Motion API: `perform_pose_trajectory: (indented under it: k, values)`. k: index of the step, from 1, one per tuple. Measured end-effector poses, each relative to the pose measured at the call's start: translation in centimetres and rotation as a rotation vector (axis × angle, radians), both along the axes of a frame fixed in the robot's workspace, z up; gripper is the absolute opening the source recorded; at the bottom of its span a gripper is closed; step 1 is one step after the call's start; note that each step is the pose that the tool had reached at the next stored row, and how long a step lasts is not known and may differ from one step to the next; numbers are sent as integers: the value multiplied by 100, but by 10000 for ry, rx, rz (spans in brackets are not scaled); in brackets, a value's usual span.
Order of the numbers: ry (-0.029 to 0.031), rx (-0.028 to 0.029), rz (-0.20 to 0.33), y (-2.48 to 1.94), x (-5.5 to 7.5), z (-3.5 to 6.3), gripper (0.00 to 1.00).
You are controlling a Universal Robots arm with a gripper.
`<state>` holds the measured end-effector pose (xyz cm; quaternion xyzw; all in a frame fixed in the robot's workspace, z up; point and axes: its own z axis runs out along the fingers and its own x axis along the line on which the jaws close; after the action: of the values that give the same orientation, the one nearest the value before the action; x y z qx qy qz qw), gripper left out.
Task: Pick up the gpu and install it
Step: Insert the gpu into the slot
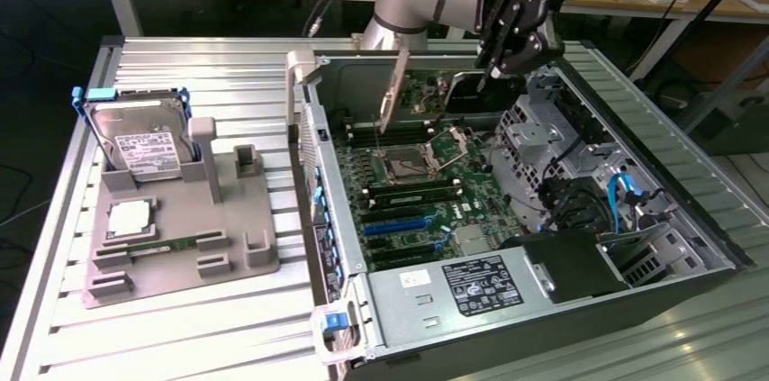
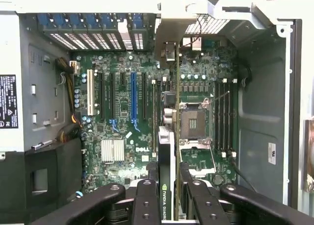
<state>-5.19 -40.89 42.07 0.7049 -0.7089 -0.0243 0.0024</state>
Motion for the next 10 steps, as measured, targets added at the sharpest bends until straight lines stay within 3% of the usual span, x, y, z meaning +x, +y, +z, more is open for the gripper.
perform_pose_trajectory:
  k: [1,10]
  values:
    - [1,-1,-1,-1,-1,-55,27]
    - [1,-1,0,-13,0,-221,27]
